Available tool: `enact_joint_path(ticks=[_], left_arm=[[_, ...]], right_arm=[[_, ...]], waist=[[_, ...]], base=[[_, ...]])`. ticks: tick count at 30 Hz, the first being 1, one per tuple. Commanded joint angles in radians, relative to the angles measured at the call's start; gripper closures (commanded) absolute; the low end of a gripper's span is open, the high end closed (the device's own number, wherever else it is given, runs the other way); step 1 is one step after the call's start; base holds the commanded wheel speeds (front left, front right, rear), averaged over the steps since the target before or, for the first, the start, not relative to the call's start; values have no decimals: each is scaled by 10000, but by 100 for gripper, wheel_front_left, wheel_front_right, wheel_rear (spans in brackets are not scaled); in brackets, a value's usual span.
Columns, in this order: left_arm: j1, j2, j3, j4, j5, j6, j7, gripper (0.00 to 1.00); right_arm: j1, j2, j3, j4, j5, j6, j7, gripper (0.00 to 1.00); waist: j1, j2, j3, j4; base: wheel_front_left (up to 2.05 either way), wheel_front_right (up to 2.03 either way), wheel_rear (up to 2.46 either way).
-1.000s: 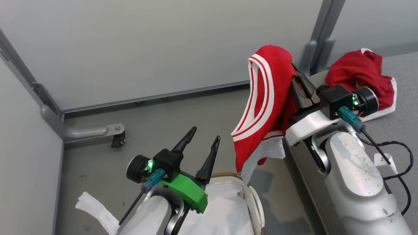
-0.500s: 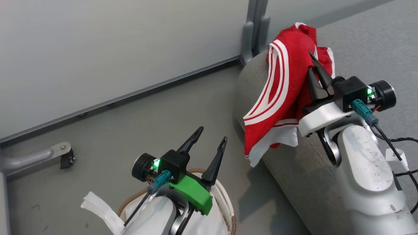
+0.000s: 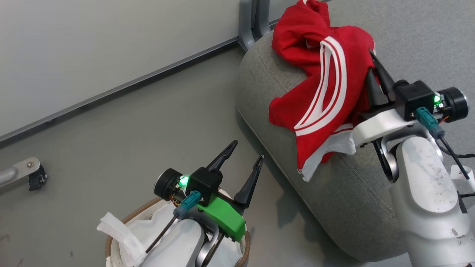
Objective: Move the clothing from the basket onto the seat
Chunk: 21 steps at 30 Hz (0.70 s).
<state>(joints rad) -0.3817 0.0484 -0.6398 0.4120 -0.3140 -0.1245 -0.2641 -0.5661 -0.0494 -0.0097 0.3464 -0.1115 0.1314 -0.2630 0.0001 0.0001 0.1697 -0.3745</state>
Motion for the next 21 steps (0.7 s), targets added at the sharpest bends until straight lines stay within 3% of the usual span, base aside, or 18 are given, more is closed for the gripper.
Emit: enact_joint_path(ticks=[1, 7, 21], left_arm=[[-214, 41, 38, 8, 73, -62, -2, 0], [-407, 40, 8, -70, 245, -53, -1, 0], [-1550, 145, -399, -435, 696, -61, -1, 0]], right_arm=[[-334, -23, -131, -106, -166, -14, -27, 100], [-1639, -340, -1059, -274, -1098, -14, -27, 100], [-5117, -3270, -2819, 621, -1614, -14, 973, 100]], waist=[[-1, -1, 294, 96], [-1, -1, 964, 550], [-1, -1, 3385, 1848]], base=[[0, 0, 0], [0, 0, 0], [0, 0, 0]])
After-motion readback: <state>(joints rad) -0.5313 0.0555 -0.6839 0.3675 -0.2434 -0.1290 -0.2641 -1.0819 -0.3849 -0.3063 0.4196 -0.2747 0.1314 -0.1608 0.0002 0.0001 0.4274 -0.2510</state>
